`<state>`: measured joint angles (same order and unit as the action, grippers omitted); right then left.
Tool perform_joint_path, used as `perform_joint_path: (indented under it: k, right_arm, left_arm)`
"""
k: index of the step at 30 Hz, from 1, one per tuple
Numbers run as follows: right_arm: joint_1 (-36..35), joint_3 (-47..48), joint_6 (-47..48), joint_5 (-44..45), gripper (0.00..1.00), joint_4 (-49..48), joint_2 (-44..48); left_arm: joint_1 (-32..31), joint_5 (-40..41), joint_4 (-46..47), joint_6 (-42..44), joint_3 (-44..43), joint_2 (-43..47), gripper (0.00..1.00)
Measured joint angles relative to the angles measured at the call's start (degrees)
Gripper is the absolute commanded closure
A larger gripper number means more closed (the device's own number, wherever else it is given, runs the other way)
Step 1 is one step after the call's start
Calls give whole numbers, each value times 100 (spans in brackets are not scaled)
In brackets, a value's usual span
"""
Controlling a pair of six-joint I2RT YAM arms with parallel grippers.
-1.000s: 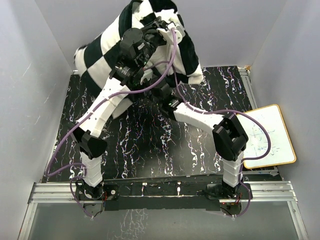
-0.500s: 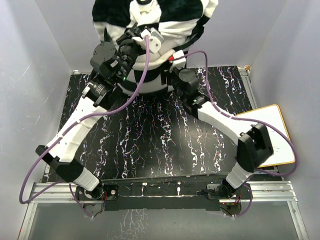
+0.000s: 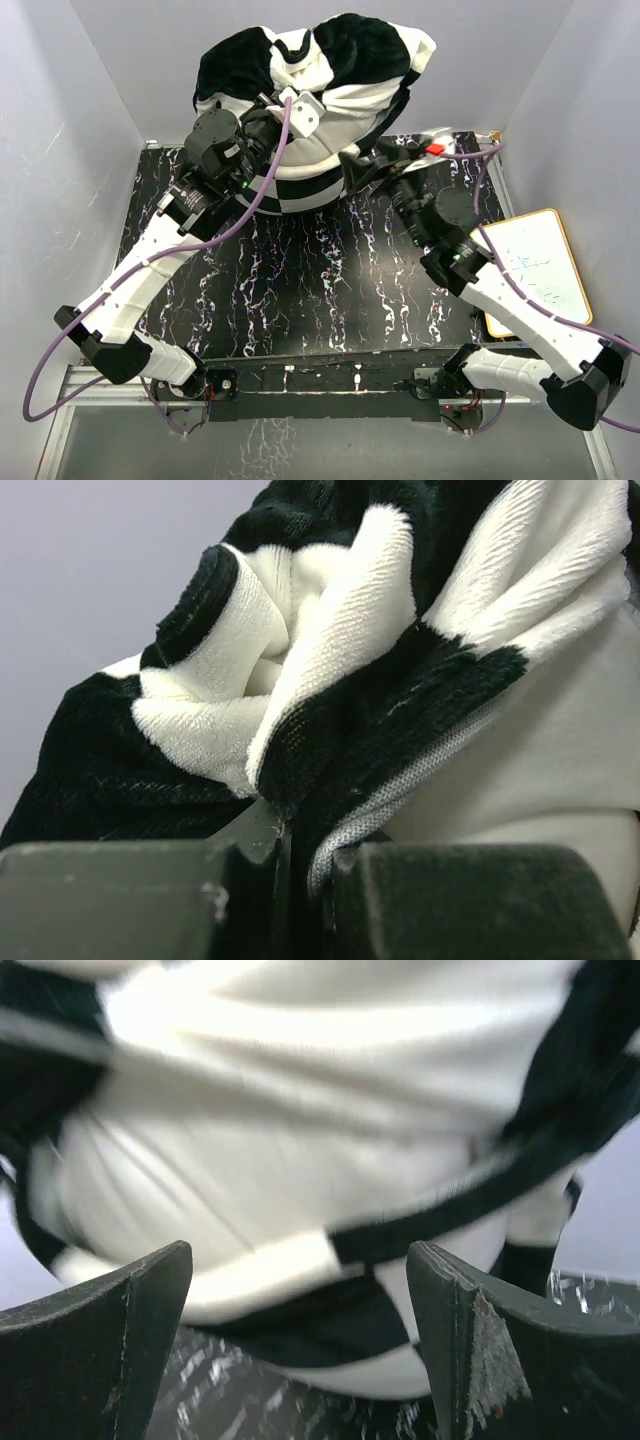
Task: Remove the pillowcase from the pillow
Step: Remove the pillow from the pillowcase.
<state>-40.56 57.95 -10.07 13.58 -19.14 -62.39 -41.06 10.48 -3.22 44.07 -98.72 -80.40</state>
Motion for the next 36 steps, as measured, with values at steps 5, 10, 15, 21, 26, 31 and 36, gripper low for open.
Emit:
perform_joint_path:
  k: [5,10,15,21,26,31,36]
  right_arm:
    - [11,1054,-9,74,7,15,-136]
    - [11,1923,238,0,7,214,-918]
    - [11,2201,549,-111,8,323,-1606]
    - [9,2302,1032,-37,9,125,-1720]
    - [4,2651,1591,210,10,-85,-1926]
    - [-28,3034,2245,313,17,-376,-2260]
    - [-57,3001,2675,245,40,-761,-2326]
  left_arm:
    - [0,-48,-103,-114,-105,-37,100]
    - [0,-61,-166,-199,-146,-42,97]
    - [7,-57,-131,-195,-146,-39,95]
    - [26,-42,-13,-122,-127,-39,97]
    - [28,-72,-31,-131,-92,4,98]
    - [39,-140,-195,-245,-96,79,96]
    - [50,-262,-439,-345,-195,96,69]
